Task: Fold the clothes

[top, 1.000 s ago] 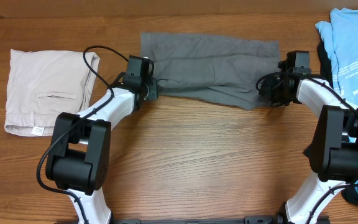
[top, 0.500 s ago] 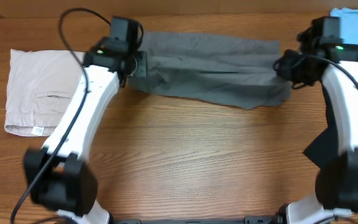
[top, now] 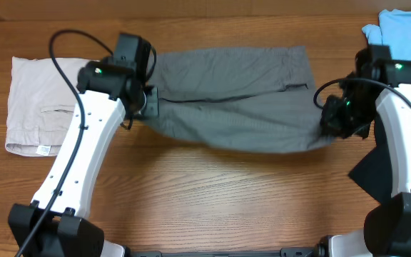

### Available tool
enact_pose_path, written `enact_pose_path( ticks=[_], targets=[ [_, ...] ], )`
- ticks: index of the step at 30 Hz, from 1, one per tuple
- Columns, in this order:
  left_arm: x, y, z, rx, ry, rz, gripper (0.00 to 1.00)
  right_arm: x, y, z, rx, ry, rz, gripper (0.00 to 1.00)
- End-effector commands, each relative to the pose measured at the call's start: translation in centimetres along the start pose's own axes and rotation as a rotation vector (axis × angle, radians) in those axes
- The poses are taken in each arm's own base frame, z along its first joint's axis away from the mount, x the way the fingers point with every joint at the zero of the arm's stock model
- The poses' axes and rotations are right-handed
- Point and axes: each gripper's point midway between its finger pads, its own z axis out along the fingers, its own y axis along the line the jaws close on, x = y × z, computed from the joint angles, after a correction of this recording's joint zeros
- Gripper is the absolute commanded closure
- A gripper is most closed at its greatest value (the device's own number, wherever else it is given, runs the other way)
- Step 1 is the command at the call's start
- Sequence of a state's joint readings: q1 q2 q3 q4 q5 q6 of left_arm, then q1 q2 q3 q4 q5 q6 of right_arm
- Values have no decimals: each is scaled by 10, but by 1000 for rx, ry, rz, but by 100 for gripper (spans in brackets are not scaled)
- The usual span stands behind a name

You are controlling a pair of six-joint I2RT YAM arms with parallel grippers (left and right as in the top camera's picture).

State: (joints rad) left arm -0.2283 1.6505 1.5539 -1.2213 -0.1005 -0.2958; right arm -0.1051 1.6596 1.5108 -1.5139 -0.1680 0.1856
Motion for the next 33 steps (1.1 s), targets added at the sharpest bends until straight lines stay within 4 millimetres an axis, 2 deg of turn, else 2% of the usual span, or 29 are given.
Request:
enact_pose_path(
  ticks=[1,7,8,9,10,12,13,14,16,18,20,23,24,27,30,33],
  targets=[
    [33,8,37,-42,121,-58,96,24,-16,31,40,112,34,96],
    [69,15,72,-72,209,-52,96,55,-35,87,76,217,129,96],
    [74,16,75,-77,222,-51,96,57,-36,91,79,222,141,92],
    [78,17,77,-80,232,-52,96,59,-38,94,86,227,153,83],
    [81,18,78,-83,241,-51,96,60,-39,95,86,231,156,69],
    [84,19,78,-87,253,-50,96,59,-38,94,86,228,155,47],
    [84,19,77,-88,253,-49,92,58,-38,91,85,226,155,37],
    [83,19,74,-88,257,-50,84,57,-36,87,84,223,155,34],
    [82,19,66,-88,266,-49,79,55,-34,75,89,223,154,31],
    [76,19,52,-88,266,-49,67,47,-30,58,89,200,146,30],
    [70,18,40,-85,258,-49,60,38,-27,45,88,160,138,30],
    [59,16,24,-76,235,-52,37,32,-25,38,78,126,132,33],
    [58,15,23,-71,231,-53,34,32,-25,38,80,127,132,36],
    [56,9,26,-38,226,-58,39,35,-28,45,88,138,133,53],
    [59,0,35,11,232,-63,43,43,-33,59,99,166,138,63],
    [69,-6,49,48,257,-60,44,46,-38,78,100,169,141,63]
  ],
)
